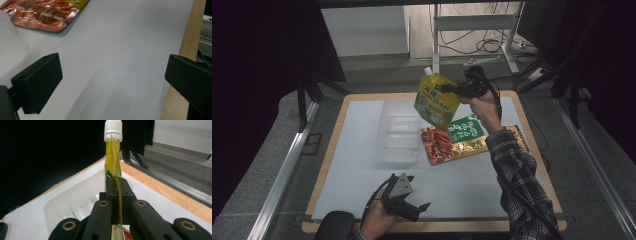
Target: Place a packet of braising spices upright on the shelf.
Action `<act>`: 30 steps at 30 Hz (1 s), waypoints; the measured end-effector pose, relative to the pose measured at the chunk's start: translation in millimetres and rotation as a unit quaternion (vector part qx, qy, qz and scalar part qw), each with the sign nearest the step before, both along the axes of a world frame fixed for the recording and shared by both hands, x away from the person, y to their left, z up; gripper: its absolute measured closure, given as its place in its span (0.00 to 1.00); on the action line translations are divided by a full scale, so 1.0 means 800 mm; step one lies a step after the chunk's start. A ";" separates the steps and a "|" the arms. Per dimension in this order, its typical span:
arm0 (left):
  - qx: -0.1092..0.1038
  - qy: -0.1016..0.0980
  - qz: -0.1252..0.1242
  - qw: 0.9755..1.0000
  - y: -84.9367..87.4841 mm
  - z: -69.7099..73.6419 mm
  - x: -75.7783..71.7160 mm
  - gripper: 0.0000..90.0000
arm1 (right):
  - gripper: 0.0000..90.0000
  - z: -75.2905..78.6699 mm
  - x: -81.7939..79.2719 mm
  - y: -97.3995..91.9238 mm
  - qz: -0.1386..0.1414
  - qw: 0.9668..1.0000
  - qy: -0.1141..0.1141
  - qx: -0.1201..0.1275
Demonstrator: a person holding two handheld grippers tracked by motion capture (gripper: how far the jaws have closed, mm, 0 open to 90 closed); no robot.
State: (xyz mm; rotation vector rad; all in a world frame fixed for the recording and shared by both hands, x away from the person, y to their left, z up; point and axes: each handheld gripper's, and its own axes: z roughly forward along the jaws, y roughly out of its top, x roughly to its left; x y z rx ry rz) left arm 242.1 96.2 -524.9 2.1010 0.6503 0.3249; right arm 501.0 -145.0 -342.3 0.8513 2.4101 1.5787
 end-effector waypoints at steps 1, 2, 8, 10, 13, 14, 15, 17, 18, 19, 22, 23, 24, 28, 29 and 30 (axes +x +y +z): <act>0.000 -0.001 0.000 1.000 0.000 0.000 0.000 0.01 | 0.99 0.000 0.002 0.002 0.000 1.000 -0.002 0.000; -0.001 -0.001 0.001 1.000 0.001 0.000 0.000 0.01 | 0.99 0.000 0.004 0.003 -0.001 1.000 -0.002 0.000; -0.008 0.000 0.007 1.000 0.003 0.001 0.002 0.01 | 0.99 0.003 0.018 0.014 -0.005 1.000 -0.008 0.000; -0.009 0.001 0.009 1.000 0.004 0.002 0.002 0.00 | 0.99 0.004 0.021 0.019 -0.004 1.000 -0.010 0.002; -0.011 0.001 0.010 1.000 0.004 0.002 0.002 0.00 | 0.99 0.005 0.026 0.027 0.000 1.000 -0.012 0.004; -0.011 0.001 0.010 1.000 0.004 0.002 0.002 0.00 | 0.99 0.005 0.028 0.031 0.001 1.000 -0.013 0.004; -0.011 0.001 0.009 1.000 0.004 0.002 0.002 0.00 | 0.99 0.005 0.029 0.035 0.002 1.000 -0.013 0.006; -0.011 0.001 0.009 1.000 0.004 0.002 0.002 0.00 | 0.99 0.005 0.032 0.042 0.003 1.000 -0.013 0.007; -0.012 0.001 0.008 1.000 0.004 0.002 0.002 0.00 | 0.99 0.005 0.034 0.046 0.005 1.000 -0.014 0.007; -0.013 0.002 0.008 1.000 0.004 0.002 0.002 0.00 | 0.99 0.005 0.035 0.050 0.006 1.000 -0.015 0.009; -0.012 0.002 0.007 1.000 0.004 0.002 0.002 0.00 | 0.99 0.005 0.040 0.062 0.007 1.000 -0.015 0.012; -0.013 0.002 0.007 1.000 0.004 0.002 0.002 0.00 | 0.99 0.004 0.042 0.067 0.007 1.000 -0.015 0.014; -0.014 0.002 0.007 1.000 0.004 0.002 0.002 0.00 | 0.99 0.004 0.043 0.070 0.008 1.000 -0.016 0.015; -0.014 0.002 0.005 1.000 0.004 0.003 0.002 0.00 | 0.99 0.001 0.049 0.086 0.010 1.000 -0.016 0.015; -0.014 0.002 0.005 1.000 0.004 0.003 0.001 0.00 | 0.99 0.000 0.051 0.090 0.011 1.000 -0.017 0.013; -0.014 0.002 0.005 1.000 0.005 0.003 0.002 0.00 | 0.99 -0.001 0.052 0.094 0.012 1.000 -0.017 0.013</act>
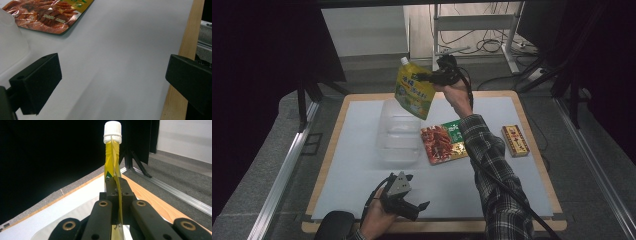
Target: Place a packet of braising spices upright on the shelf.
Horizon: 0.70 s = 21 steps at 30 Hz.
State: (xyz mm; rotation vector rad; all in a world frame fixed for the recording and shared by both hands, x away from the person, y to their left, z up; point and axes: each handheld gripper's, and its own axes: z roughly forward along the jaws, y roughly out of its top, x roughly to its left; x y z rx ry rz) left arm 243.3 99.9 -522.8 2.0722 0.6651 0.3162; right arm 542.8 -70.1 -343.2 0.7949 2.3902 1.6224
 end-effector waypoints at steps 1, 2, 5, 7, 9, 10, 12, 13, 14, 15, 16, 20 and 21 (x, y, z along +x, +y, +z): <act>0.000 0.000 0.000 1.000 0.000 0.000 0.000 0.00 | 0.99 -0.001 0.001 0.003 0.001 1.000 0.001 -0.001; -0.001 0.000 0.000 1.000 0.000 0.000 0.000 0.00 | 0.99 -0.002 0.002 0.006 0.001 1.000 0.000 -0.002; -0.001 0.000 0.000 1.000 0.001 0.000 0.000 0.00 | 0.99 -0.006 0.007 0.012 0.001 1.000 0.002 -0.001; -0.001 0.000 -0.001 1.000 0.001 0.000 0.000 0.00 | 0.99 -0.009 0.010 0.015 0.000 1.000 0.003 -0.002; -0.001 0.001 -0.001 1.000 0.001 0.000 0.000 0.00 | 0.99 -0.012 0.012 0.017 0.000 1.000 0.004 -0.003; -0.001 0.001 -0.001 1.000 0.001 0.000 0.000 0.00 | 0.99 -0.013 0.013 0.019 0.000 1.000 0.005 -0.002; -0.001 0.002 -0.002 1.000 0.000 0.000 0.000 0.00 | 0.99 -0.017 0.014 0.022 0.001 1.000 0.007 -0.003; 0.000 0.002 -0.002 1.000 0.000 0.000 0.000 0.00 | 0.99 -0.019 0.014 0.023 0.002 1.000 0.007 -0.003; 0.000 0.002 -0.002 1.000 0.000 0.000 0.000 0.00 | 0.99 -0.021 0.015 0.025 0.003 1.000 0.007 -0.003; 0.000 0.002 -0.002 1.000 0.000 0.000 0.000 0.00 | 0.99 -0.022 0.015 0.027 0.004 1.000 0.008 -0.002; -0.001 0.003 -0.002 1.000 0.000 0.000 0.000 0.00 | 0.99 -0.025 0.015 0.029 0.006 1.000 0.009 -0.004; 0.000 0.003 -0.003 1.000 0.000 0.000 0.000 0.00 | 0.99 -0.037 0.017 0.037 0.008 1.000 0.015 -0.014; 0.000 0.003 -0.004 1.000 0.000 0.000 0.000 0.00 | 0.99 -0.040 0.017 0.038 0.009 1.000 0.016 -0.016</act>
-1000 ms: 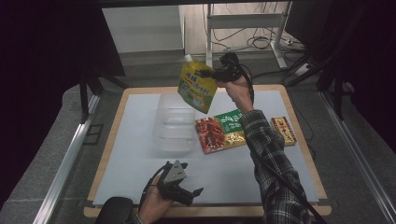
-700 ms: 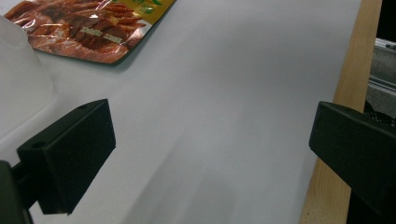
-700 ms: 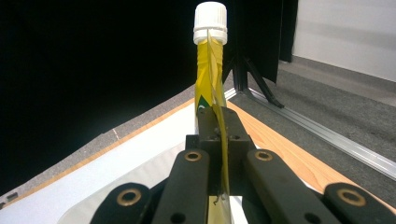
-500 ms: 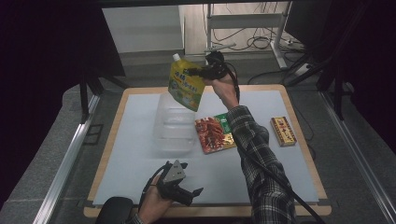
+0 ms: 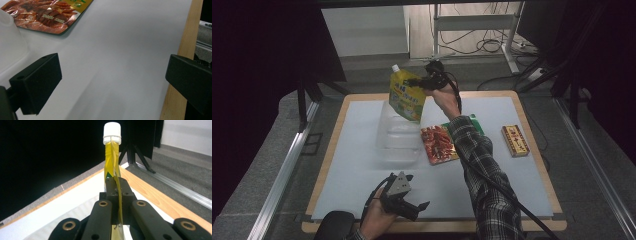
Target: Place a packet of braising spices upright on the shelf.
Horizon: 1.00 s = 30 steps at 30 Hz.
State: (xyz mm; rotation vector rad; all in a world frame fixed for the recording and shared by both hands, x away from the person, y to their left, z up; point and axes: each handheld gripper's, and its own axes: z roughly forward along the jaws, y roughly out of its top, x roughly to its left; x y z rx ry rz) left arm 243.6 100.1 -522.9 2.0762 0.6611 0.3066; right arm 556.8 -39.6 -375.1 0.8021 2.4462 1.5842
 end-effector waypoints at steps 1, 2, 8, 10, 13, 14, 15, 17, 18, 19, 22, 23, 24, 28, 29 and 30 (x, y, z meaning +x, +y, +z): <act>0.000 0.000 0.000 1.000 0.000 0.000 0.000 0.00 | 0.99 -0.004 0.001 0.002 0.002 1.000 0.001 -0.002; 0.000 0.000 0.000 1.000 0.000 0.000 0.000 0.00 | 0.99 -0.007 0.002 0.004 0.001 1.000 0.004 -0.003; -0.002 0.001 0.000 1.000 0.000 0.000 0.000 0.00 | 0.99 -0.026 0.004 0.014 0.007 1.000 0.015 -0.004; -0.001 0.002 -0.001 1.000 -0.001 -0.001 0.000 0.00 | 0.99 -0.028 0.005 0.017 0.005 1.000 0.013 -0.006; 0.002 0.002 -0.004 1.000 -0.002 -0.001 0.000 0.00 | 0.99 -0.030 0.005 0.021 0.000 1.000 0.012 -0.011; 0.003 0.001 -0.004 1.000 -0.002 -0.001 0.000 0.00 | 0.99 -0.031 0.004 0.023 -0.002 1.000 0.010 -0.014; 0.003 0.001 -0.005 1.000 -0.002 -0.001 -0.001 0.00 | 0.99 -0.031 0.004 0.024 -0.002 1.000 0.011 -0.014; 0.004 0.000 -0.006 1.000 -0.003 -0.001 -0.001 0.00 | 0.99 -0.031 0.003 0.024 -0.002 1.000 0.010 -0.013; 0.004 0.000 -0.005 1.000 -0.003 -0.001 -0.001 0.00 | 0.99 -0.031 0.003 0.023 0.000 1.000 0.010 -0.012; 0.004 0.000 -0.005 1.000 -0.002 -0.001 -0.001 0.00 | 0.98 -0.030 0.002 0.024 0.000 1.000 0.011 -0.013; -0.001 0.001 -0.003 1.000 -0.002 -0.001 0.000 0.00 | 0.85 -0.027 -0.001 0.025 -0.001 1.000 0.000 -0.027; -0.001 0.002 -0.003 1.000 -0.001 -0.001 0.000 0.00 | 0.76 -0.025 -0.003 0.024 -0.003 1.000 -0.007 -0.026; -0.001 0.002 -0.003 1.000 -0.001 -0.001 0.000 0.00 | 0.70 -0.024 -0.004 0.023 -0.004 1.000 -0.014 -0.025; 0.001 0.002 -0.005 1.000 -0.002 -0.001 0.000 0.00 | 0.51 -0.023 -0.006 0.016 -0.010 0.999 -0.024 -0.033; 0.001 0.002 -0.005 1.000 -0.003 -0.002 0.000 0.00 | 0.48 -0.023 -0.007 0.015 -0.008 0.999 -0.024 -0.034; 0.002 0.002 -0.005 1.000 -0.003 -0.002 0.000 0.00 | 0.45 -0.023 -0.008 0.013 -0.007 0.999 -0.024 -0.035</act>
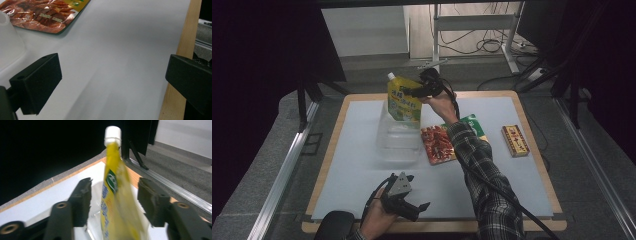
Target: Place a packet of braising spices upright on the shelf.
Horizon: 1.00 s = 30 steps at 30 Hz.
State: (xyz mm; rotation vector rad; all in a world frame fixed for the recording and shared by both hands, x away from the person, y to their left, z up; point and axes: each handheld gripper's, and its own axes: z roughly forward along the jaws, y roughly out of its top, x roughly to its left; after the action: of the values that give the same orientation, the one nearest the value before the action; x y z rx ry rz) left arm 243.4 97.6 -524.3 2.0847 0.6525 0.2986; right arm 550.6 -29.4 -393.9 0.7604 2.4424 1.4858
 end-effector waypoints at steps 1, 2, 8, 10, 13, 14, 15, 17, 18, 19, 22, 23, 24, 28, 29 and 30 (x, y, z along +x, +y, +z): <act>0.000 0.001 0.000 1.000 0.000 0.000 0.000 0.00 | 0.42 0.000 -0.001 -0.001 0.000 1.000 -0.002 -0.002; 0.000 0.000 -0.001 1.000 0.000 0.000 0.000 0.00 | 0.40 0.000 -0.003 -0.003 -0.001 1.000 -0.005 -0.003; 0.000 0.001 -0.001 1.000 0.000 -0.001 0.001 0.00 | 0.19 0.000 -0.009 -0.009 0.004 1.000 -0.005 -0.016; 0.000 0.001 0.000 1.000 0.000 -0.001 0.001 0.00 | 0.17 0.000 -0.013 -0.010 0.009 1.000 -0.005 -0.017; 0.000 0.001 0.001 1.000 0.001 -0.001 0.001 0.00 | 0.14 0.002 -0.018 -0.014 0.015 1.000 -0.008 -0.014; 0.000 0.001 0.001 1.000 0.001 -0.001 0.001 0.00 | 0.13 0.003 -0.019 -0.015 0.016 1.000 -0.009 -0.013; 0.000 0.001 0.001 1.000 0.001 -0.001 0.001 0.00 | 0.12 0.003 -0.020 -0.016 0.020 1.000 -0.008 -0.011; 0.002 0.000 0.000 1.000 0.001 -0.001 0.001 0.00 | 0.10 0.005 -0.023 -0.019 0.023 1.000 -0.007 -0.011; 0.002 0.000 0.000 1.000 0.001 -0.001 0.001 0.00 | 0.09 0.005 -0.024 -0.021 0.027 1.000 -0.008 -0.009; 0.002 0.001 0.000 1.000 0.001 -0.001 0.001 0.00 | 0.08 0.006 -0.027 -0.022 0.029 1.000 -0.007 -0.008; 0.002 0.001 0.001 1.000 0.001 -0.002 0.001 0.00 | 0.07 0.010 -0.033 -0.026 0.030 0.999 -0.014 -0.014; 0.002 0.001 0.001 1.000 0.001 -0.002 0.001 0.00 | 0.07 0.011 -0.035 -0.028 0.029 0.999 -0.015 -0.016; 0.001 0.001 0.001 1.000 0.001 -0.002 0.001 0.00 | 0.06 0.011 -0.037 -0.030 0.026 0.999 -0.013 -0.018; 0.001 0.001 0.000 1.000 0.001 -0.002 0.001 0.00 | 0.05 0.012 -0.046 -0.037 0.027 0.999 -0.015 -0.029; 0.001 0.001 0.000 1.000 0.001 -0.002 0.001 0.00 | 0.05 0.012 -0.048 -0.040 0.028 0.999 -0.016 -0.031; 0.001 0.002 0.000 1.000 0.001 -0.002 0.002 0.00 | 0.05 0.011 -0.050 -0.042 0.028 0.999 -0.015 -0.029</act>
State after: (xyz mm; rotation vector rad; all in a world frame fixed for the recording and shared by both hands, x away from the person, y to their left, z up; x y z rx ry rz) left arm 244.6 98.2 -526.0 2.0876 0.6533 0.2956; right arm 510.3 -63.0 -384.7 0.6582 2.4927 1.4271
